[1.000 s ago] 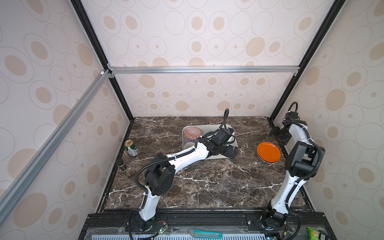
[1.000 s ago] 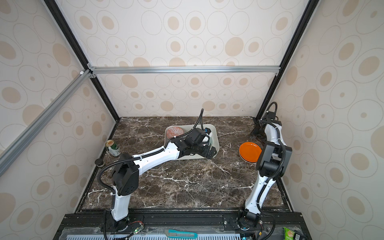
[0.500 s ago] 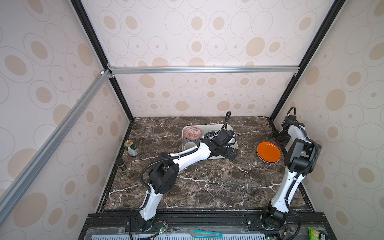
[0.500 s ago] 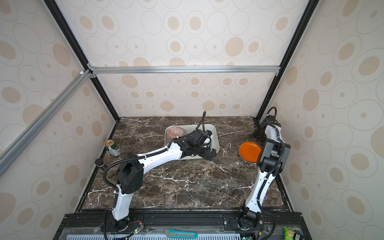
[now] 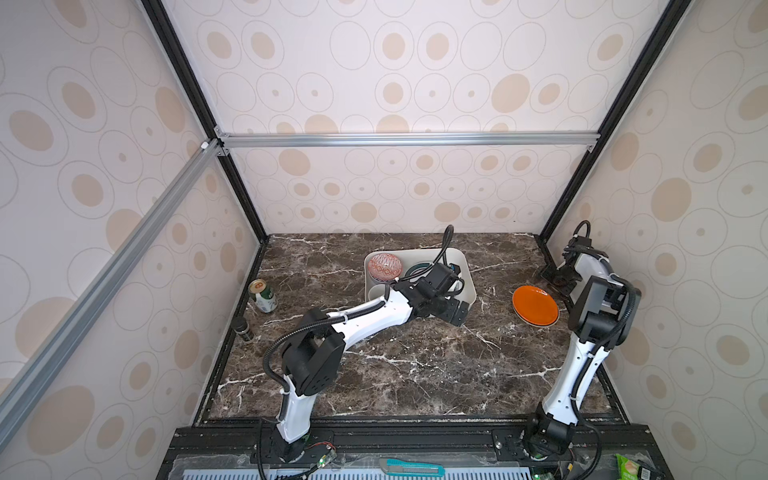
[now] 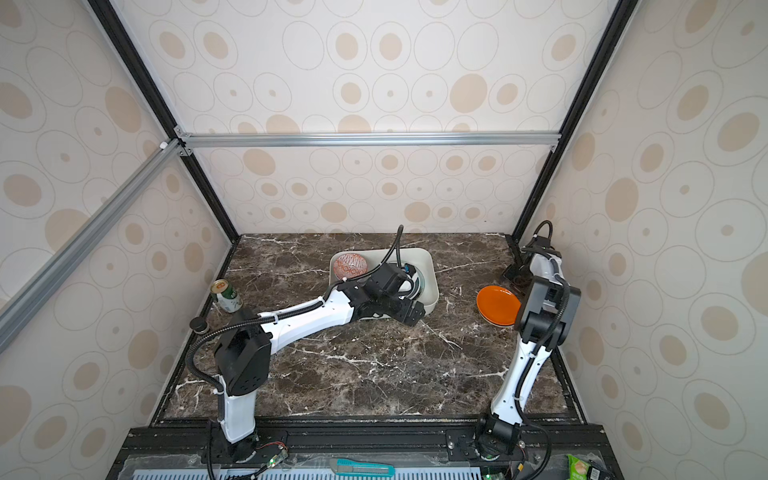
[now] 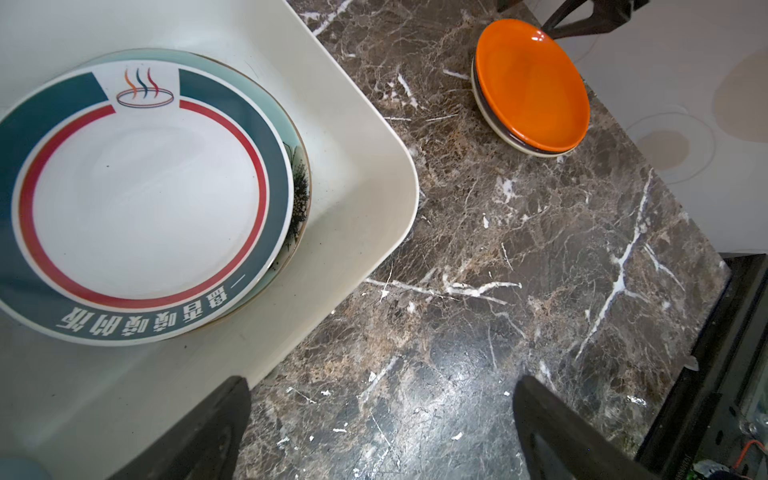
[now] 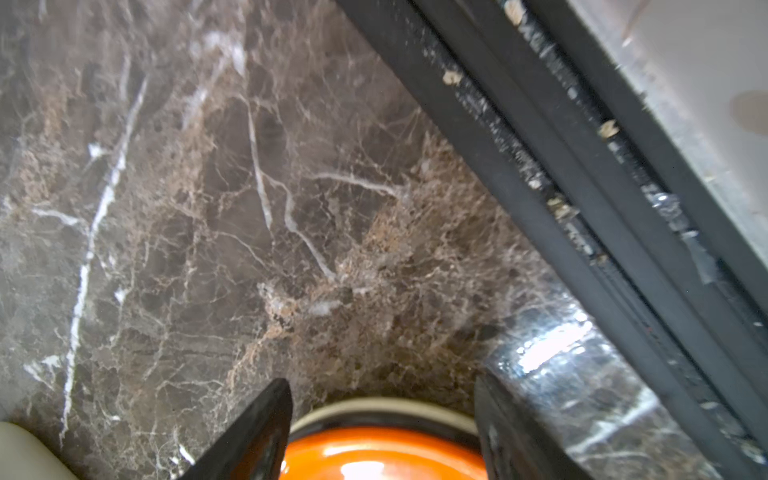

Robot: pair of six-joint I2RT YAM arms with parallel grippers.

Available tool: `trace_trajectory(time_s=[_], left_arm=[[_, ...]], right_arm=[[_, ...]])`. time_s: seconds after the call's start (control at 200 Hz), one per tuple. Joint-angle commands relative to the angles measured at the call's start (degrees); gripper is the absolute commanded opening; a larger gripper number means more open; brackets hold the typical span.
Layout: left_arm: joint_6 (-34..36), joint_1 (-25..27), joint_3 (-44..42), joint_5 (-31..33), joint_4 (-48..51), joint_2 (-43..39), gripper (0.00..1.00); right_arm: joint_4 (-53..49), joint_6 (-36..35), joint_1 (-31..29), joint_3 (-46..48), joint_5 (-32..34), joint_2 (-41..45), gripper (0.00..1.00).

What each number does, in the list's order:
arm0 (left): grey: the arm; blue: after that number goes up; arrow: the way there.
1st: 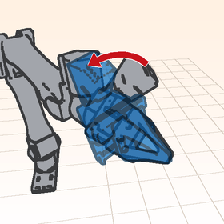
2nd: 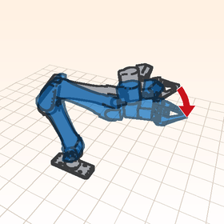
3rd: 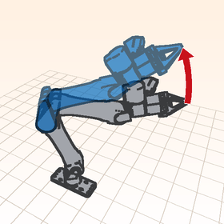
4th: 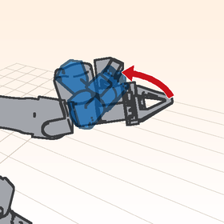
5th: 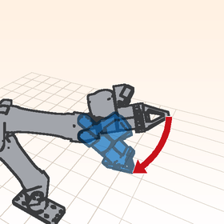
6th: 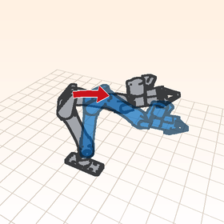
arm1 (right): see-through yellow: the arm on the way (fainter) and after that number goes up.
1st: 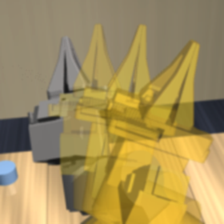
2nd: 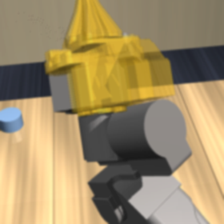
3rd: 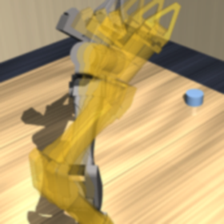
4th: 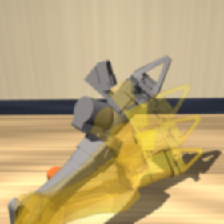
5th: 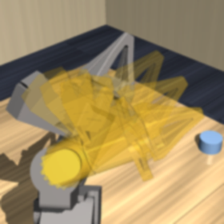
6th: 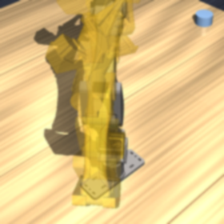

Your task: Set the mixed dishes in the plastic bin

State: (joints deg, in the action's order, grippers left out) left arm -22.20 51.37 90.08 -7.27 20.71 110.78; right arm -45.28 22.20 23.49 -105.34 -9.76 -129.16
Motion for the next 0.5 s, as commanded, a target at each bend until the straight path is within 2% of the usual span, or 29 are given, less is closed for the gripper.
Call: trace_trajectory(time_s=[0.0, 0.495], left_arm=[[0.51, -0.13, -2.31, 0.81, -1.67, -3.71, 0.99], [-2.29, -0.18, -16.82, 3.09, -4.96, -16.89, 0.99]], right_arm=[[-1.63, 0.89, -0.61, 3.20, -2.62, 2.43, 0.72], [0.12, 0.73, -5.10, 13.96, -2.59, 9.26, 0.71]])
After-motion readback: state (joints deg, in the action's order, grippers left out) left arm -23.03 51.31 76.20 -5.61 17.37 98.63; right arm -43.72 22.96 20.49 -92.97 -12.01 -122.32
